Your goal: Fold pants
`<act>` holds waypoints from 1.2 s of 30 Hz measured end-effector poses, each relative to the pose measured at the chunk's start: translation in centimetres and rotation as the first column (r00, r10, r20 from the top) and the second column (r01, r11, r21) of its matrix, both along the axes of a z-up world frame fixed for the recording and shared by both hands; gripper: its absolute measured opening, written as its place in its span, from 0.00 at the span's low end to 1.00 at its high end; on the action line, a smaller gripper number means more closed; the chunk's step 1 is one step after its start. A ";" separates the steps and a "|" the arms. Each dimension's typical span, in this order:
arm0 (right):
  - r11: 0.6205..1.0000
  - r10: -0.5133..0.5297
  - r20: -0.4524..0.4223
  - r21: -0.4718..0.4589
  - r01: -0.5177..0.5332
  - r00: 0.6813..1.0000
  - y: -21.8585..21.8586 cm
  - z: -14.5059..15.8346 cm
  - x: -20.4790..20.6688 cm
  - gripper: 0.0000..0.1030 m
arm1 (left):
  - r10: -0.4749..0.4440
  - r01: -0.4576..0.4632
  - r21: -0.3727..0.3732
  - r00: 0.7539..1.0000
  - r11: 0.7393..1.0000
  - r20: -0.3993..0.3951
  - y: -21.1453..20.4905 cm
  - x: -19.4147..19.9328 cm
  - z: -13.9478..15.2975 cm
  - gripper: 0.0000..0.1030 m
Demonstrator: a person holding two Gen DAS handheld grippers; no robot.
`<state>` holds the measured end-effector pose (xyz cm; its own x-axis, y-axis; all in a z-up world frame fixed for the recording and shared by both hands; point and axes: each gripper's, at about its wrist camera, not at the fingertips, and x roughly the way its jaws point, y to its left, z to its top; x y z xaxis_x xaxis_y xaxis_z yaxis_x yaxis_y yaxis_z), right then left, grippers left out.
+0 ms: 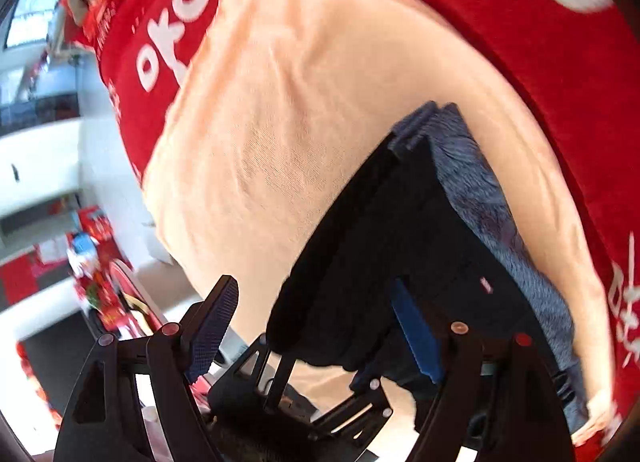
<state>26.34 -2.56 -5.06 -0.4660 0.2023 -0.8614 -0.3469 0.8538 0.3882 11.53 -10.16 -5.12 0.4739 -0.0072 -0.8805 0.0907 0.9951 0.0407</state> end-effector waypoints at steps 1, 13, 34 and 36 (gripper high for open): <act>0.999 0.030 -0.014 -0.034 -0.031 0.999 0.5 -0.8 -0.3 0.80 | -0.004 0.004 0.003 1.000 1.000 0.004 -0.1 -0.1 0.1 0.35; 0.992 -0.069 0.114 0.111 0.056 0.991 -6.0 3.0 -2.1 0.18 | -0.097 0.098 -0.015 0.993 0.995 0.067 -3.5 -0.9 4.4 0.35; 0.556 -0.765 0.111 0.612 0.562 0.635 -41.8 12.6 -18.2 0.22 | -0.556 0.566 -0.031 0.816 0.824 0.158 -28.3 -9.8 14.1 0.36; 0.517 -0.800 0.095 0.611 0.599 0.593 -45.8 11.5 -20.1 0.22 | -0.602 0.610 -0.021 0.788 0.792 0.130 -31.2 -10.8 12.6 0.36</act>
